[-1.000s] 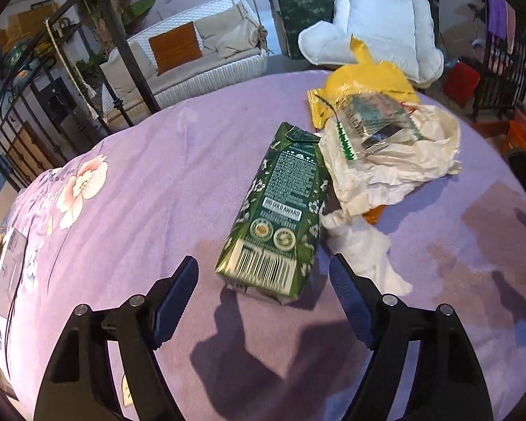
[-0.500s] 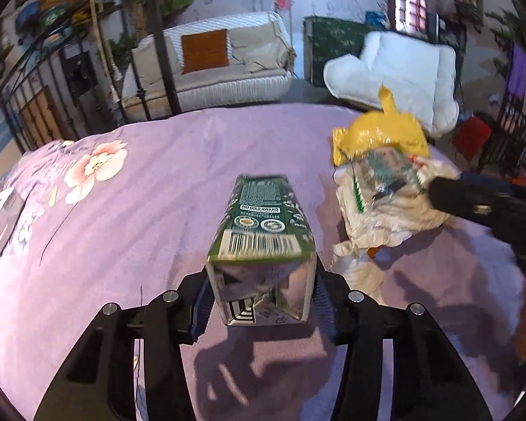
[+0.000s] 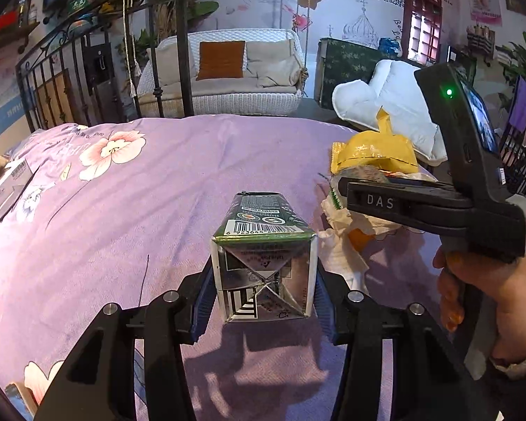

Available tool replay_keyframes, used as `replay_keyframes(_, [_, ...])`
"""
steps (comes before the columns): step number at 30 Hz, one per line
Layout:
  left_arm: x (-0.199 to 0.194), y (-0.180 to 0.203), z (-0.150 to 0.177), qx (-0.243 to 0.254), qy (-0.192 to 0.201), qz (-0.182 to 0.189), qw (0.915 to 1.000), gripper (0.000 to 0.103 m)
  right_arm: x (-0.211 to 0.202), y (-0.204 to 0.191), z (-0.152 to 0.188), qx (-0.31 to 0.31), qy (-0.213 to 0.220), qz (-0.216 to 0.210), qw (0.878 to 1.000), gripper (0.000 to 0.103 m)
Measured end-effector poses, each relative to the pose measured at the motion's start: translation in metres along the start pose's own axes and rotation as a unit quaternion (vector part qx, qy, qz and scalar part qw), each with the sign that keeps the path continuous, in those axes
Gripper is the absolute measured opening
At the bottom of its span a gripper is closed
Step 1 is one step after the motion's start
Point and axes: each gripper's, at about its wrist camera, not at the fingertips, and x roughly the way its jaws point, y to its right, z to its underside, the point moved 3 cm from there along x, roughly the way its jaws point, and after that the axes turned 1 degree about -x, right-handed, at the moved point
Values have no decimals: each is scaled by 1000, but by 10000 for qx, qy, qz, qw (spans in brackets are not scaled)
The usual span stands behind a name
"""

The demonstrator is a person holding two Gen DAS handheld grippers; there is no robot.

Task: Collect trash
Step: 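Grasp the green milk carton with the left tool while the right tool grasps the snack wrapper, then carry the snack wrapper to the bin and open the right tool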

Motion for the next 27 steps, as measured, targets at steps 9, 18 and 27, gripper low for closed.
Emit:
replay_keyframes(9, [-7, 3, 4, -31, 106, 143, 9998, 49, -27, 3, 7, 14, 290, -381, 9988, 18])
replay_keyframes(18, [-28, 4, 12, -26, 276, 212, 9994, 49, -74, 11, 27, 91, 582, -738, 9955, 16])
replay_keyframes(27, [-62, 13, 15, -47, 649, 424, 9970, 49, -129, 30, 57, 236, 900, -817, 9923, 16])
